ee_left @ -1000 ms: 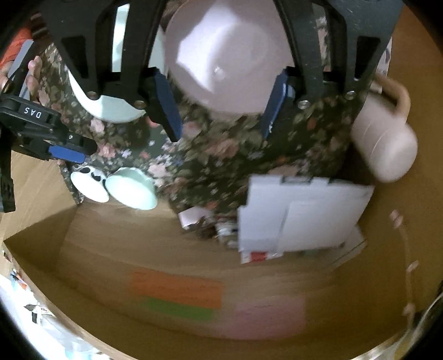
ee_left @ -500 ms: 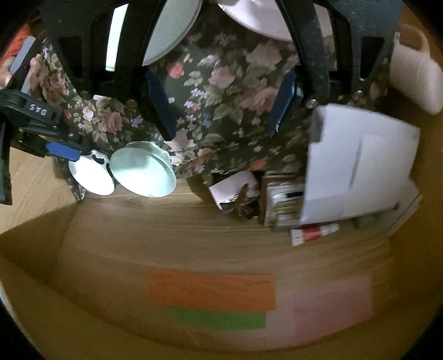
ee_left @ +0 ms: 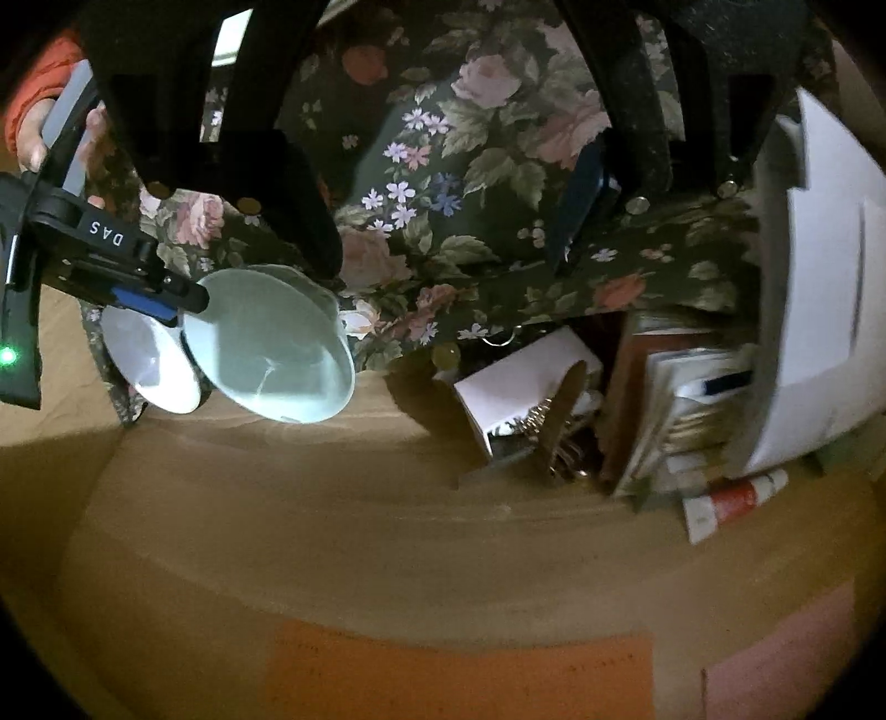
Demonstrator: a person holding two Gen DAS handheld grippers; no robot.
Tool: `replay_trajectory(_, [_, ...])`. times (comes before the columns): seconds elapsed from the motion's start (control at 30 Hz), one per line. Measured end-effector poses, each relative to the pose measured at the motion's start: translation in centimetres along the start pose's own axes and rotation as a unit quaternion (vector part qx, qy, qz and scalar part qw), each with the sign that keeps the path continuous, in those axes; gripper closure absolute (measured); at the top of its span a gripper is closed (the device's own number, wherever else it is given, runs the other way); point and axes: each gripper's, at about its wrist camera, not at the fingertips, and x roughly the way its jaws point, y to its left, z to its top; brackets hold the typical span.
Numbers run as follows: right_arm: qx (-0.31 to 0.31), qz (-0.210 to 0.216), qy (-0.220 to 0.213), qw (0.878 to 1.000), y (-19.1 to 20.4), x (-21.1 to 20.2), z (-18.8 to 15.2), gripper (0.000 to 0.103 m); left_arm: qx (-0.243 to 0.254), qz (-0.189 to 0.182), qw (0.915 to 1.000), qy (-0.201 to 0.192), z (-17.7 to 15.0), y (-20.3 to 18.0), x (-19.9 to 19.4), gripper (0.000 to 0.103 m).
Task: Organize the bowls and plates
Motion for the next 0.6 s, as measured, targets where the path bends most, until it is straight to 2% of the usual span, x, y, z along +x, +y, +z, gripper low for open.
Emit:
replay_trajectory(0.33, [0.012, 0.017, 0.025, 0.999, -0.8, 2.4, 0.5, 0.057, 0.018, 0.014, 0.9996, 0.020, 0.0, -0.9, 2.6, 0.028])
replay_trajectory(0.47, [0.003, 0.009, 0.025, 1.000, -0.4, 2.9, 0.6, 0.061, 0.024, 0.014, 0.9995, 0.016, -0.1, -1.3, 2.7, 0.028])
replay_trajectory(0.6, [-0.013, 0.005, 0.025, 1.000, -0.3, 3.1, 0.5, 0.072, 0.025, 0.011, 0.9995, 0.013, -0.1, -1.4, 2.8, 0.028])
